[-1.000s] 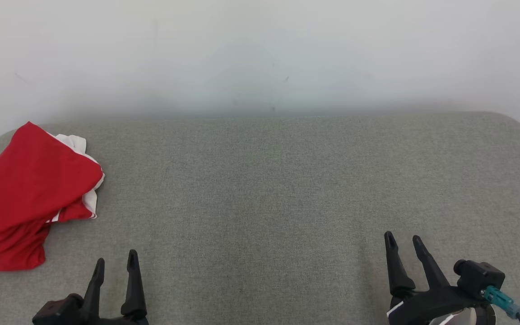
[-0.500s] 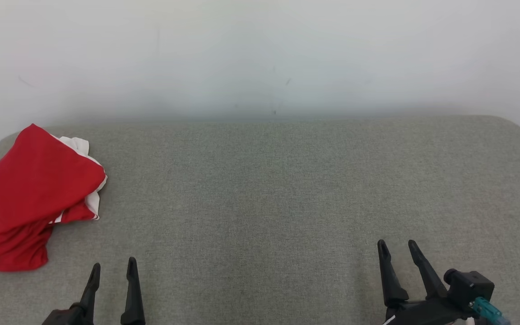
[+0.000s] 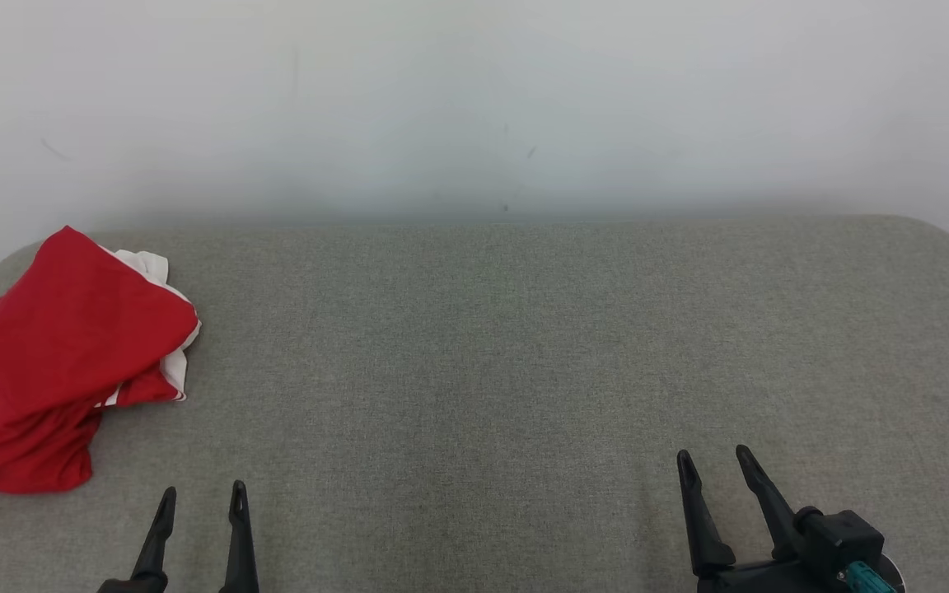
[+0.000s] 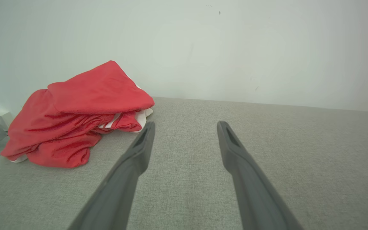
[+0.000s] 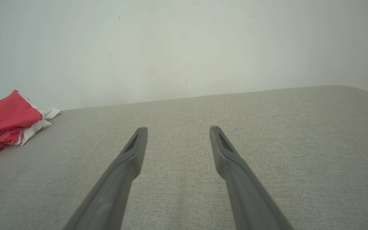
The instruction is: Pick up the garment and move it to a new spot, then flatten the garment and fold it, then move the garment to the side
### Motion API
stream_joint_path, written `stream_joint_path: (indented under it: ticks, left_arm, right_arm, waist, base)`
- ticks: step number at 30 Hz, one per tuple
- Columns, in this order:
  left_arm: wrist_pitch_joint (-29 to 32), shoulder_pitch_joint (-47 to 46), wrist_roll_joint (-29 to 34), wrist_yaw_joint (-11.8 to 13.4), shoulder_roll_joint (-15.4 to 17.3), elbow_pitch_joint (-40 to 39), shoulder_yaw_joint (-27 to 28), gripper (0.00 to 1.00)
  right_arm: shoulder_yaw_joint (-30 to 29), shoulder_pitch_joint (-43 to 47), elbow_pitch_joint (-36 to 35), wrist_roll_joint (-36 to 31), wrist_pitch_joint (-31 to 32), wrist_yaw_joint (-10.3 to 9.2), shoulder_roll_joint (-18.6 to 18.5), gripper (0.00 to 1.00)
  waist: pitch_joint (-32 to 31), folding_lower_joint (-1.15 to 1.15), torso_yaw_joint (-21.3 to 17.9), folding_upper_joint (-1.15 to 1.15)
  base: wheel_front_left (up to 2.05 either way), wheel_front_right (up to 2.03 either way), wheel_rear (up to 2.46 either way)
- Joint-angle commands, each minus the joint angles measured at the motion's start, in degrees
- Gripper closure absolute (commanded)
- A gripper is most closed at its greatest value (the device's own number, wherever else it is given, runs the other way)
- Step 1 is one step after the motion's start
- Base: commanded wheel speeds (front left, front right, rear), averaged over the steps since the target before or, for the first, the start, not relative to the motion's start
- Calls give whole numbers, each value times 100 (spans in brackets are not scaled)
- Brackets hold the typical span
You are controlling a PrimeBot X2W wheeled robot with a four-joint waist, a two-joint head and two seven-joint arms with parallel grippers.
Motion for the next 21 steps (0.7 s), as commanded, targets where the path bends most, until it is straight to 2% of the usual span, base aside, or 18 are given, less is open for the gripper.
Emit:
stream_joint_path:
  ticks: [1,21]
  left_arm:
    - [-52,55,124,1,19,-77,35,0]
    - [-161,306,1022,18,-27,-328,147,0]
  right_arm:
    - [14,72,-46,-120,-49,17,6,0]
    - [-146,274,-188,-753,-326,21,28,0]
  waist:
    - [0,0,0,0]
    - [27,0,-15,0]
  base:
    - [0,0,0]
    - [0,0,0]
